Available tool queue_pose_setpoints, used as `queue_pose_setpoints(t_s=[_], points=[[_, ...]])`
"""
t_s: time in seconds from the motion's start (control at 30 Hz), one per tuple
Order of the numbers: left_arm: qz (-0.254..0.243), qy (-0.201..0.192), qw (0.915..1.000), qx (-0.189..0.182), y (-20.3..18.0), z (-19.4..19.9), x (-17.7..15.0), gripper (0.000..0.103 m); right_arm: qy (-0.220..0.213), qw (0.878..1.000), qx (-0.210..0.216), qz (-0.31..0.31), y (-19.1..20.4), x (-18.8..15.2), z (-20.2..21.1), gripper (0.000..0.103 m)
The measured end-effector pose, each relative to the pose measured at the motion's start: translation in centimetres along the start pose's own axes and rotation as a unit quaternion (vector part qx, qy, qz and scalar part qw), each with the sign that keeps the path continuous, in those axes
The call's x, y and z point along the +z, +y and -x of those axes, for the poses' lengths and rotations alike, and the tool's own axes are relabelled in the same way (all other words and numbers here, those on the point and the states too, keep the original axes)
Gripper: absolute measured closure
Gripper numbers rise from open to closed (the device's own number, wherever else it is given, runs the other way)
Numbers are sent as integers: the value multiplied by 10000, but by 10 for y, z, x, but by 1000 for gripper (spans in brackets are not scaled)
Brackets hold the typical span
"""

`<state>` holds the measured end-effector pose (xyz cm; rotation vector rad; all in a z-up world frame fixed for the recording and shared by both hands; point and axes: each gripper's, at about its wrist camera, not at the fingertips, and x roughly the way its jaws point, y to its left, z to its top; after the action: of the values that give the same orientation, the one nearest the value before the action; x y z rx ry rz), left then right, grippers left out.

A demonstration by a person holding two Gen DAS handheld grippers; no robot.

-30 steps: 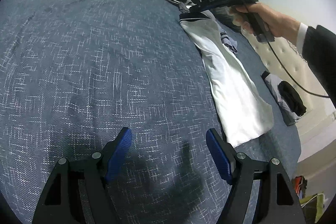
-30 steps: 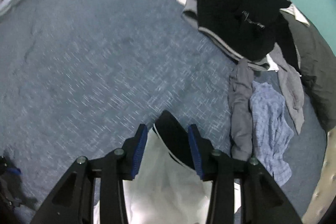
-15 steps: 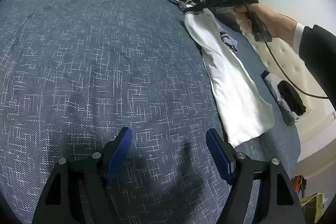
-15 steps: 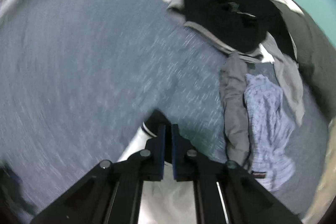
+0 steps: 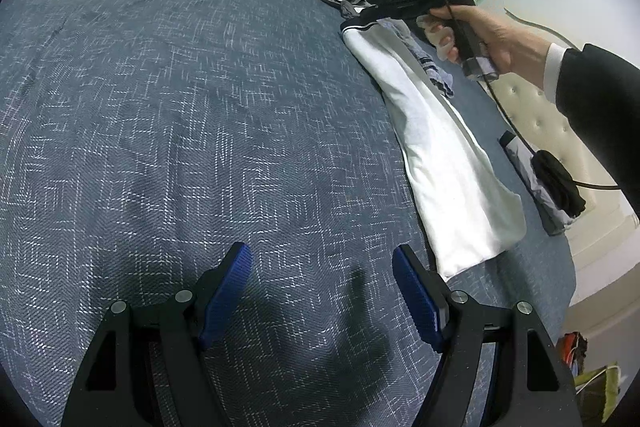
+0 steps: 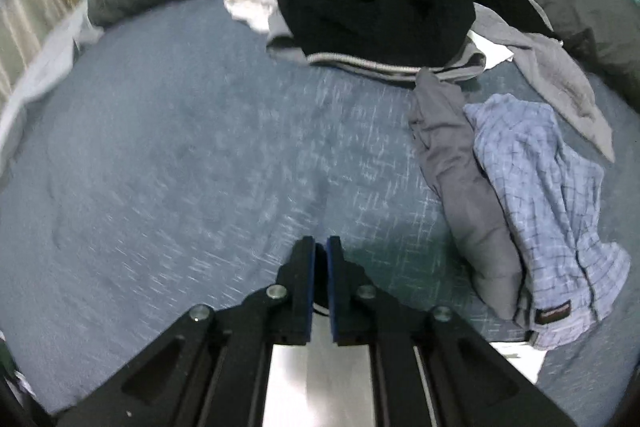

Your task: Fold clothes

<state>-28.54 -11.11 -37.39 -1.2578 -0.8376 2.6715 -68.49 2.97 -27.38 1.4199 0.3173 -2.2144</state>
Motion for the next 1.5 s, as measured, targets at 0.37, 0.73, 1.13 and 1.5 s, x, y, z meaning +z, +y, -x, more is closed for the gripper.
queue_pose_setpoints(t_s=[0.37,0.73,1.13,1.5], points=[[-16,-16,10000,-19,-5,1,-1,26,-965,9910,148,-917,-70,-16,65,56],[-59,-9,10000,-3,-10,0,-1,26,-174,9979,-52,-618,-102,-83,30,56],[-54,15,10000,-8,-6,-1,0,26,-400,9974,-461,-393,-96,-103,20,102],[-62,18,10000,9,-9,-3,-1,26,-594,9921,-665,-884,-124,-110,39,103]])
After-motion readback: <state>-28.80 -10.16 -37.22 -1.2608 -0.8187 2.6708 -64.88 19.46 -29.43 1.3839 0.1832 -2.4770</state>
